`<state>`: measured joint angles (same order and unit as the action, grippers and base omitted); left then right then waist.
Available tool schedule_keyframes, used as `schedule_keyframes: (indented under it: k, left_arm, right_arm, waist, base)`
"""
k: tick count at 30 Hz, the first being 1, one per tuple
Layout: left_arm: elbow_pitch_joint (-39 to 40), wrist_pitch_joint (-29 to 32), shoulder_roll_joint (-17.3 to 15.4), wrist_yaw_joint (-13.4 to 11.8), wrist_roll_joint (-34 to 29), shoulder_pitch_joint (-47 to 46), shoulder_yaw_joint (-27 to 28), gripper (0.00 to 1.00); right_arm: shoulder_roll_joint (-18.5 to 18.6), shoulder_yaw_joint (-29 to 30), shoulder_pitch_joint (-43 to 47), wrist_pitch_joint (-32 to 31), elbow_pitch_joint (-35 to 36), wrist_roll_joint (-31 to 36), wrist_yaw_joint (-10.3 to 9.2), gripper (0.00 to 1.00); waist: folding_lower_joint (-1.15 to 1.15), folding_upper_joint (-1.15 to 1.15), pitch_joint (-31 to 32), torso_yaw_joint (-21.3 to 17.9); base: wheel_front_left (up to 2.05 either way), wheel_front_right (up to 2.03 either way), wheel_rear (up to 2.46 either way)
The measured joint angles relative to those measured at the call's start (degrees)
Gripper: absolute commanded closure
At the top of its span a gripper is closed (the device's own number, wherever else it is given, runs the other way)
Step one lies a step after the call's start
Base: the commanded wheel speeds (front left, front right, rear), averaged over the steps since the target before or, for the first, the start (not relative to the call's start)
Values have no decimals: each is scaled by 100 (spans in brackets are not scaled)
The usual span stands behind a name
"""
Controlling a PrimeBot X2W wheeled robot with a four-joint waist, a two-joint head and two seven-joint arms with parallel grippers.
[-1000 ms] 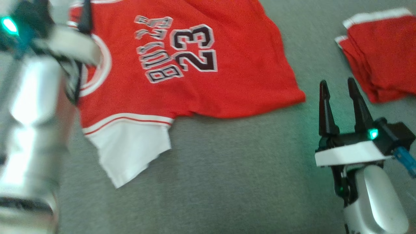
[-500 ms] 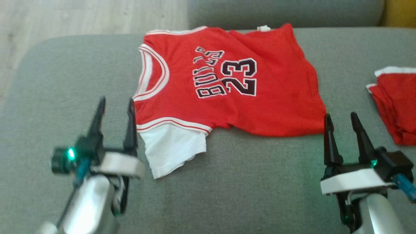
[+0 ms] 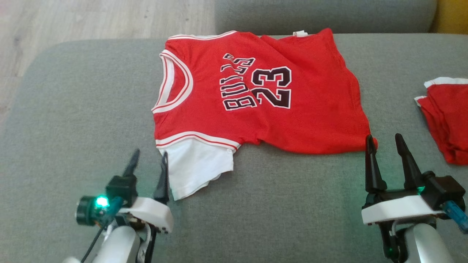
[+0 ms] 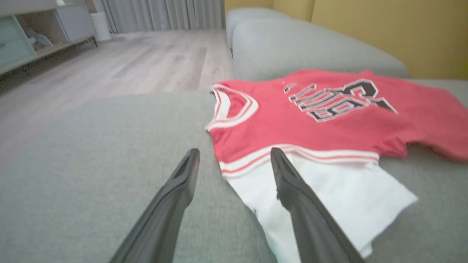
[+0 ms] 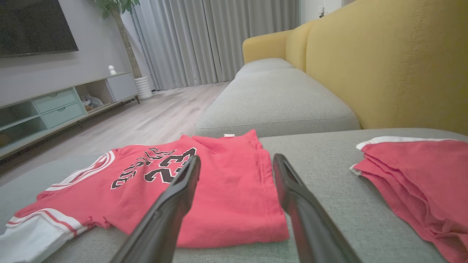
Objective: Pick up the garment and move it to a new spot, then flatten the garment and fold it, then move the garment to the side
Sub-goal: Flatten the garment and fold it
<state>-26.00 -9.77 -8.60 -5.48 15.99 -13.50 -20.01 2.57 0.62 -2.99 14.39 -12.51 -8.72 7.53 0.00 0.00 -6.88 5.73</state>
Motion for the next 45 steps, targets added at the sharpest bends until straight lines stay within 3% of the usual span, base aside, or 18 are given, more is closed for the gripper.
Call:
schedule_keyframes:
  k: [7, 20, 21, 22, 23, 29, 35, 40, 45]
  left_arm:
    - [-478, 914, 3, 12, 114, 3, -118, 0]
    - [-240, 1588, 0, 256, 299, 122, -416, 0]
    - [-201, 1652, -2, 291, 325, 122, -424, 15]
    - [-166, 1711, -7, 325, 354, 123, -426, 68]
    - [-137, 1764, -7, 361, 383, 124, -434, 100]
    - [86, 1797, -12, 447, 523, 209, -432, 100]
    - [612, 916, -20, 300, 566, 153, -120, 100]
    - [838, 323, -5, 352, 639, -32, -11, 100]
    - [893, 104, 7, 354, 637, -46, -2, 100]
  right_arm:
    - [0, -11, -2, 0, -27, -36, 0, 0]
    - [0, 34, -29, 0, -62, -85, 0, 0]
    - [0, 33, -34, 0, -62, -89, 0, 0]
    - [0, 31, -41, 0, -63, -89, 0, 0]
    - [0, 26, -51, 0, -66, -89, 0, 0]
    - [1, 36, -118, 0, -99, -89, 0, 0]
    - [0, 121, -152, 0, -247, -23, 0, 0]
    - [1, 211, -483, -20, -888, 115, 0, 0]
    - [1, 356, -961, -319, -1758, 165, 0, 0]
  waist:
    - [0, 0, -114, -137]
    - [0, 0, -168, -296]
    - [0, 0, -172, -302]
    - [0, 0, -178, -308]
    - [0, 0, -182, -316]
    - [0, 0, -159, -310]
    - [0, 0, -109, -213]
    - [0, 0, -104, -116]
    - [0, 0, -144, -38]
  base:
    - [0, 0, 0]
    - [0, 0, 0]
    - [0, 0, 0]
    - [0, 0, 0]
    - [0, 0, 0]
    - [0, 0, 0]
    - [0, 0, 0]
    - [0, 0, 0]
    - [0, 0, 0]
